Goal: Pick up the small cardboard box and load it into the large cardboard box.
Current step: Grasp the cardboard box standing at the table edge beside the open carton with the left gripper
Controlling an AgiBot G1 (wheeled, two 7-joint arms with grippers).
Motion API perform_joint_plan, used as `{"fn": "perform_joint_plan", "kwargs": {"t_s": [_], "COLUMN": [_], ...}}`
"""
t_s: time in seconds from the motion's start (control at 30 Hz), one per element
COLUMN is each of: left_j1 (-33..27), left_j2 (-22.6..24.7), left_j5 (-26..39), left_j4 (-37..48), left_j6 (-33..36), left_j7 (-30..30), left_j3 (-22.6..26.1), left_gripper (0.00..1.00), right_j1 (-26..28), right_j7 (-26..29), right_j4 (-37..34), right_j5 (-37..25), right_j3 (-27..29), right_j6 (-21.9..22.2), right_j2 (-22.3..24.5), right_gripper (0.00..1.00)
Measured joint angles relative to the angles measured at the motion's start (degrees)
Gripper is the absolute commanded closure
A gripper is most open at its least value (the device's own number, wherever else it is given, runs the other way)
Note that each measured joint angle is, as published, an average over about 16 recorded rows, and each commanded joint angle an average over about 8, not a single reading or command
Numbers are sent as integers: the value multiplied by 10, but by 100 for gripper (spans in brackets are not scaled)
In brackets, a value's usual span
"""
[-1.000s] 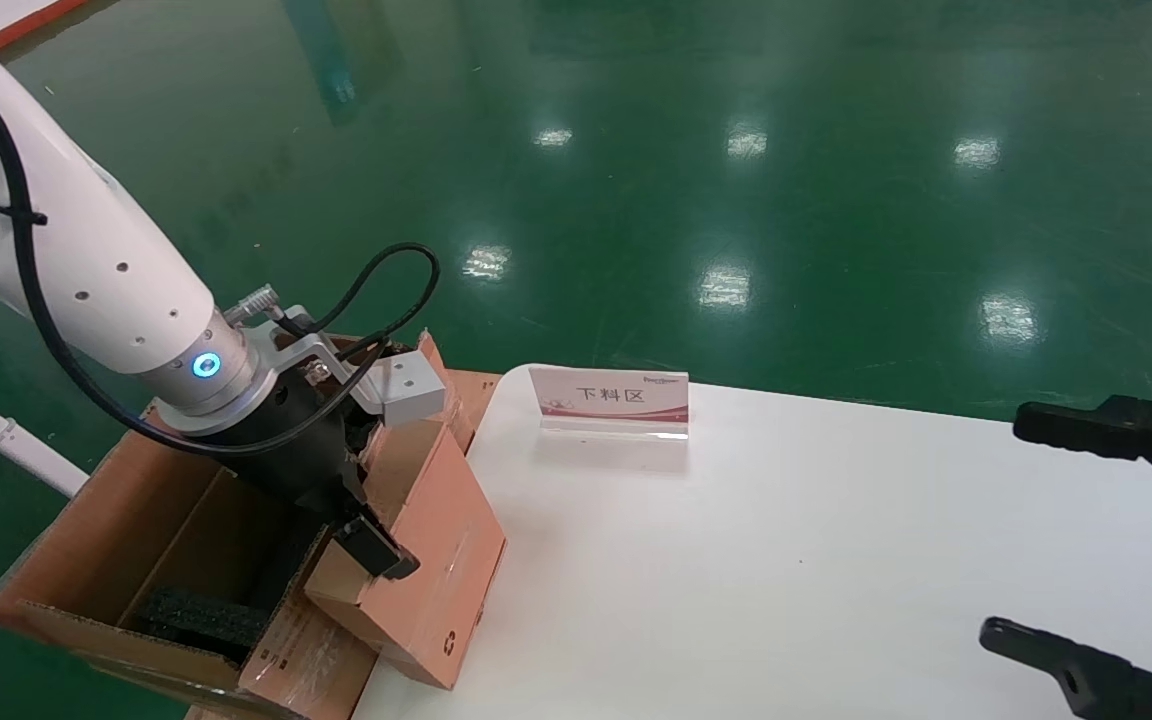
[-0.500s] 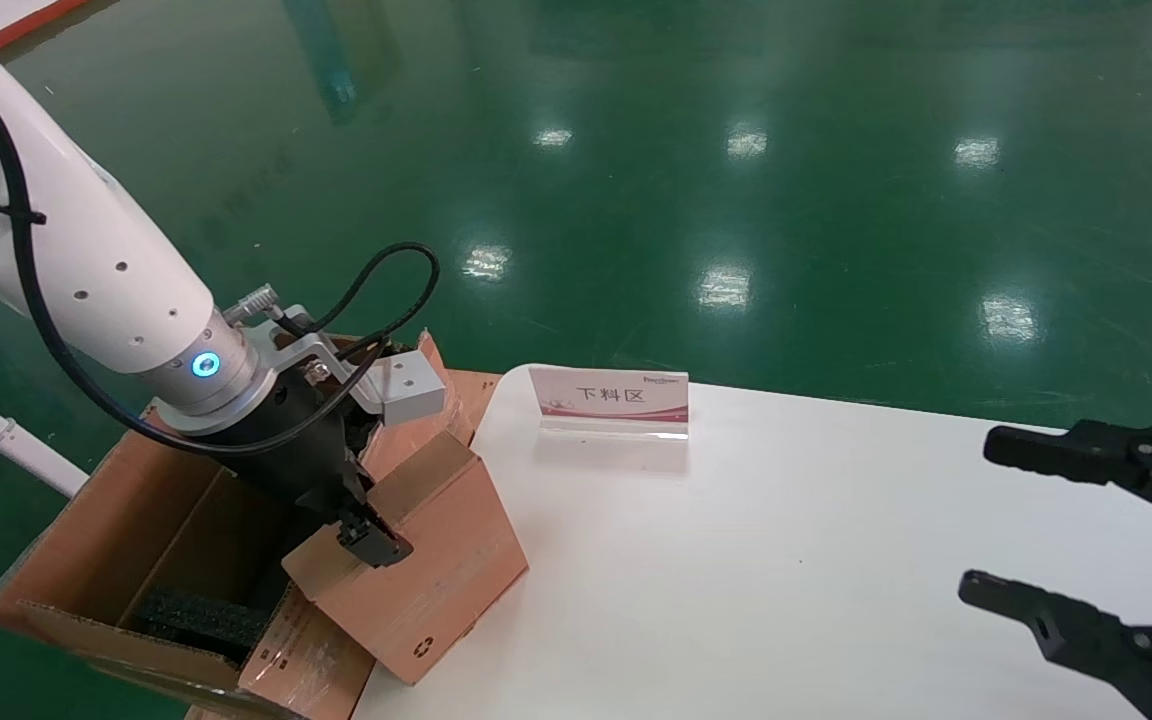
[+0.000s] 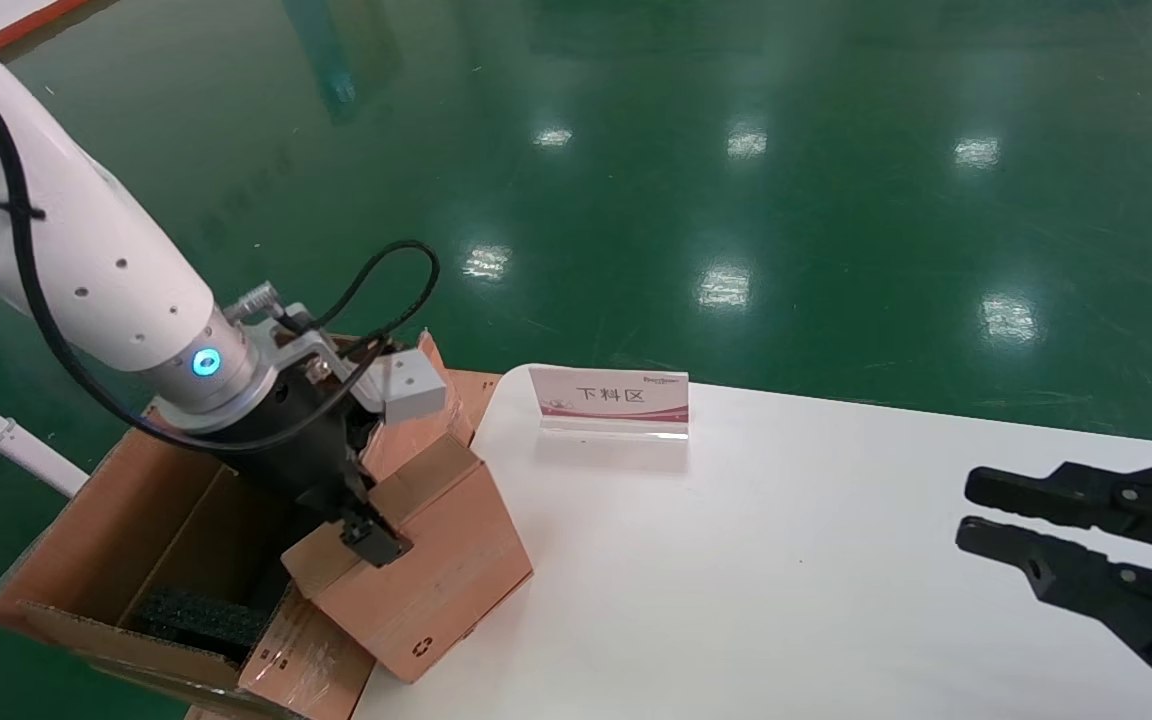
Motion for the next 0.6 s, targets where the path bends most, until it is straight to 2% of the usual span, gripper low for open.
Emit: {"fn": "perform_joint_plan", "kwargs": {"t_s": [0.2, 0.5, 0.53, 0.6], "left_j1": [-45, -157, -171, -197], "left_j2": [6, 35, 39, 48], "left_j5": [-13, -3, 0, 7], "left_j4": [35, 142, 156, 184], "left_j6": [-3, 19, 23, 32], "left_j7": [14, 71, 80, 97], "left_j3": [-28, -65, -66, -63], "left_gripper": [100, 100, 100, 100], "right_j1": [0, 0, 0, 0], "right_j7": [0, 0, 0, 0], "right_j4": [0, 0, 0, 0], "right_j5": [0, 0, 0, 0], "right_j3": [0, -1, -1, -1], "right_j6": [0, 0, 0, 0], "right_j2": [0, 0, 0, 0], "right_gripper": [100, 100, 96, 71]}}
